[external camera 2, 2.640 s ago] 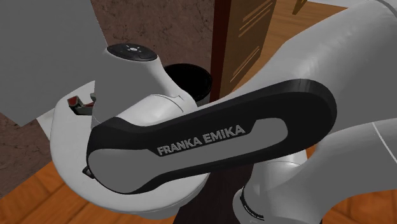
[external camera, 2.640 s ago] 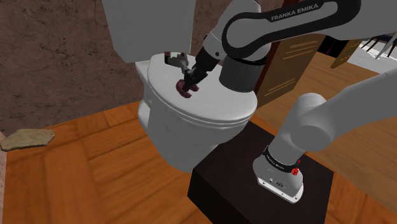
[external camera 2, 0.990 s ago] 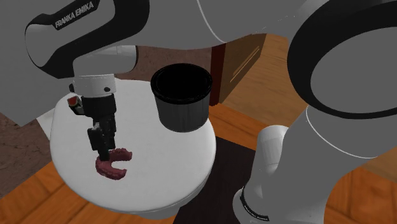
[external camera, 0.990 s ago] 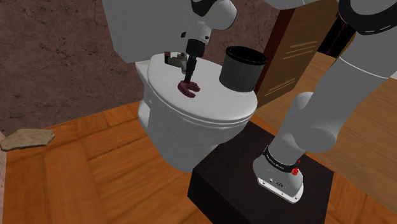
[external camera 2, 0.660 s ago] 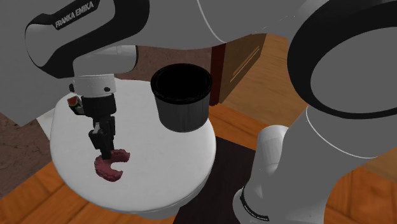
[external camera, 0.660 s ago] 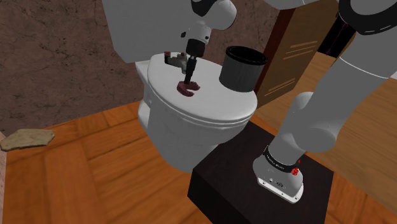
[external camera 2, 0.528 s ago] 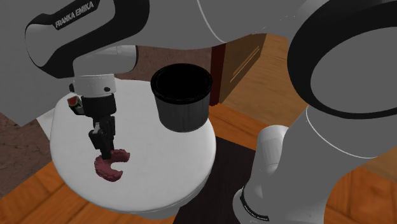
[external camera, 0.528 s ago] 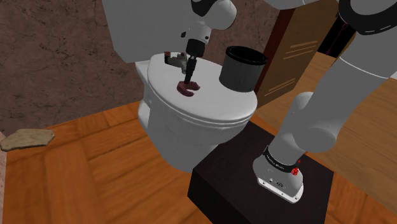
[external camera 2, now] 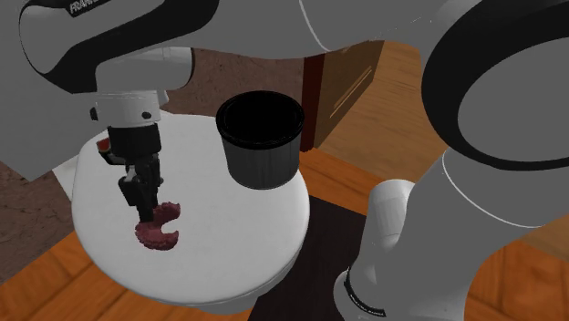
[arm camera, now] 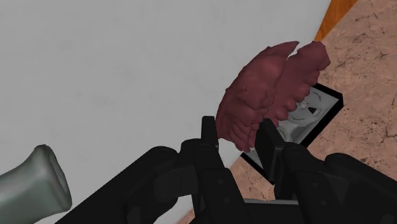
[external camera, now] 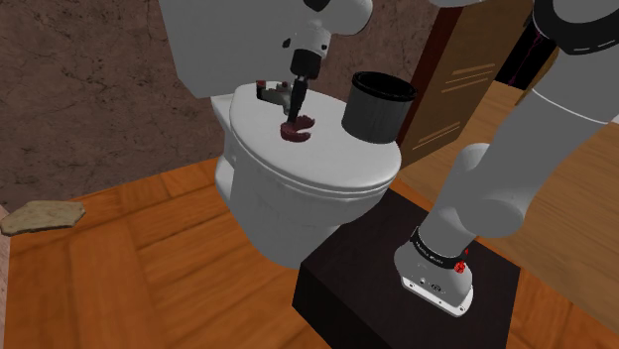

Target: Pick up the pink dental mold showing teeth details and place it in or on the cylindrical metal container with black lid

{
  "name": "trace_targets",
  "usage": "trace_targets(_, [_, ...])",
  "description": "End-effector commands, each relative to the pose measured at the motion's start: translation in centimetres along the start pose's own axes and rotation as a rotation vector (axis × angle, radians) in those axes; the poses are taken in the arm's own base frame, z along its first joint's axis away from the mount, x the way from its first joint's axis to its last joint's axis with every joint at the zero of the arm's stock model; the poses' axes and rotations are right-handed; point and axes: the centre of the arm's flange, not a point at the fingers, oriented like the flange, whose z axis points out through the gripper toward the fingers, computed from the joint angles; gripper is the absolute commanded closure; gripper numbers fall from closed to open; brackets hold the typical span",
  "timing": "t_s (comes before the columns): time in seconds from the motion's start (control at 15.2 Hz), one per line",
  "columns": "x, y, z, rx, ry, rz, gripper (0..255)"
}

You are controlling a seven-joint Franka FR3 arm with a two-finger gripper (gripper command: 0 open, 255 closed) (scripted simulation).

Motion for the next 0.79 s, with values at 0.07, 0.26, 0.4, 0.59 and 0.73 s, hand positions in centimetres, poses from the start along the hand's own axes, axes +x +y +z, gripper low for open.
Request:
trace_targets(0.07, [0.1, -0.8, -1.3, 0.000, 0.000, 0.000, 255])
trace_targets(0.26, [0.3, -1.7, -2.6, 0.000, 0.000, 0.000, 255])
trace_targets(0.4, [0.4, -2.2, -3.5, 0.000, 0.000, 0.000, 255])
trace_targets(0.59, [0.6, -3.1, -4.9, 0.000, 0.000, 0.000, 255])
trace_targets(0.73, [0.7, -3.6, -5.7, 0.000, 0.000, 0.000, 255])
